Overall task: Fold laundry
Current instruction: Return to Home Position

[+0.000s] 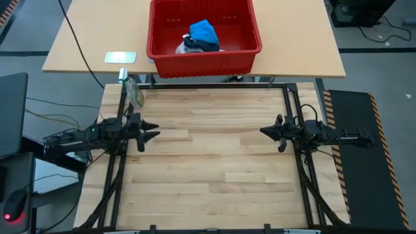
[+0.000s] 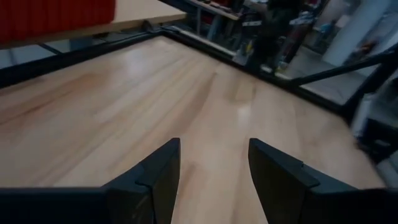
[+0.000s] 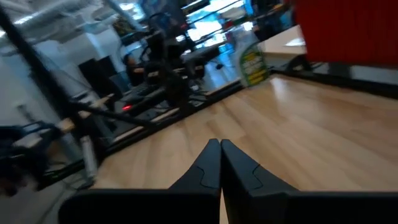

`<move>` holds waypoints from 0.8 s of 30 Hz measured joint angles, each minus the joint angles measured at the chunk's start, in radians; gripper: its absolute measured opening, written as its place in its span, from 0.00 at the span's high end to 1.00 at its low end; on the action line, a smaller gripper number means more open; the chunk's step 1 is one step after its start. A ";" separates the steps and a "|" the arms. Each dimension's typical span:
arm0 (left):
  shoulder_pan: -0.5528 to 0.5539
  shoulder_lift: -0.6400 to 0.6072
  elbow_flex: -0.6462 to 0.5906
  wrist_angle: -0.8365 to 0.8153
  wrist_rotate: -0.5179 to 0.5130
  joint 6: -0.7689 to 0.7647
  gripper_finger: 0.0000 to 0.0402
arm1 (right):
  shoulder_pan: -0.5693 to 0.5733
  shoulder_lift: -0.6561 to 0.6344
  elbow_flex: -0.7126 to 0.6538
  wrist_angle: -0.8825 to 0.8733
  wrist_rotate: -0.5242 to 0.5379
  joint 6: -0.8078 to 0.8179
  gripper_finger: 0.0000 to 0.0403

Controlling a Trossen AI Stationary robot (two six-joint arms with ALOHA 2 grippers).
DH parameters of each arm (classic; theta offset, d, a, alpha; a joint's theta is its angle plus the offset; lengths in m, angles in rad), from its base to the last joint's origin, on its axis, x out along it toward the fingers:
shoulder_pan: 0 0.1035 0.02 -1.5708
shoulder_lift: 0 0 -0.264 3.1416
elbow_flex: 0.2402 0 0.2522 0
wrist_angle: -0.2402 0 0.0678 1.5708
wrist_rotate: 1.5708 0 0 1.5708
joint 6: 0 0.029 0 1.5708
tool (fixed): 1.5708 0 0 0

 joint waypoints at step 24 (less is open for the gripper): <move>0.002 -0.040 -0.178 0.386 0.074 0.066 0.97 | -0.059 0.000 0.000 -0.036 -0.046 -0.040 0.98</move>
